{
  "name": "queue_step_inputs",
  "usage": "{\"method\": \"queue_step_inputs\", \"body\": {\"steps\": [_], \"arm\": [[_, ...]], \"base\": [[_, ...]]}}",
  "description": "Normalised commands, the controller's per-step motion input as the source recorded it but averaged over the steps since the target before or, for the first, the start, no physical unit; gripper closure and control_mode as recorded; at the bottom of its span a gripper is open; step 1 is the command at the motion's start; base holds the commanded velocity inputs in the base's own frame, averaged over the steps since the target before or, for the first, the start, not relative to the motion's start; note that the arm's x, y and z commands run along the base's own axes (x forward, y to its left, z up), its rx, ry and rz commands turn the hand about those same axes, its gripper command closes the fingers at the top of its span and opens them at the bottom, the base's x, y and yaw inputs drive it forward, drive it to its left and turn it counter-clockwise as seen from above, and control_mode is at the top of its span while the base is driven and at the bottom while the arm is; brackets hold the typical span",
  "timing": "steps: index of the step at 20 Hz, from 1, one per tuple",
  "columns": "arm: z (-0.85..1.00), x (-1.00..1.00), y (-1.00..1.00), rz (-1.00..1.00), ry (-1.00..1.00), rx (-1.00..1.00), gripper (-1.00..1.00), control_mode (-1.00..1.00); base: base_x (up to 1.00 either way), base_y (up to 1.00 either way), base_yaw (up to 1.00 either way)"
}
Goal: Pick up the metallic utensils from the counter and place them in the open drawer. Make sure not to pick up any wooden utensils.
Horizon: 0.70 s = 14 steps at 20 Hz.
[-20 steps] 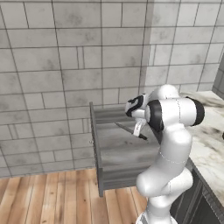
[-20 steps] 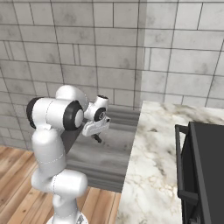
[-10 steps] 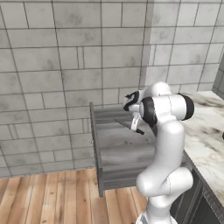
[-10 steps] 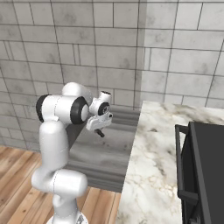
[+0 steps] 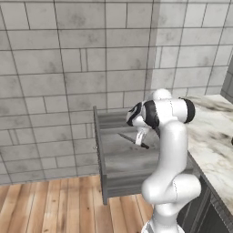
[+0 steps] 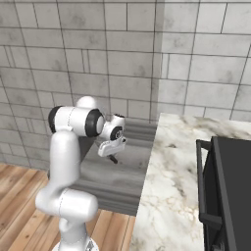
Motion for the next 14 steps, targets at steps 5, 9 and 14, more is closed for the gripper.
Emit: {"method": "queue_step_inputs", "body": {"steps": [5,9,14], "arm": [[-0.63,0.0,0.0,-0.06,0.0,-0.03,1.0,-1.0],[-0.18,0.25,0.0,-0.15,-0.03,-0.02,1.0,-1.0],[-0.1,0.41,0.0,-0.19,-0.02,0.0,1.0,-1.0]], "base": [[0.0,0.0,0.0],[0.0,0.0,0.0],[0.0,0.0,0.0]]}}
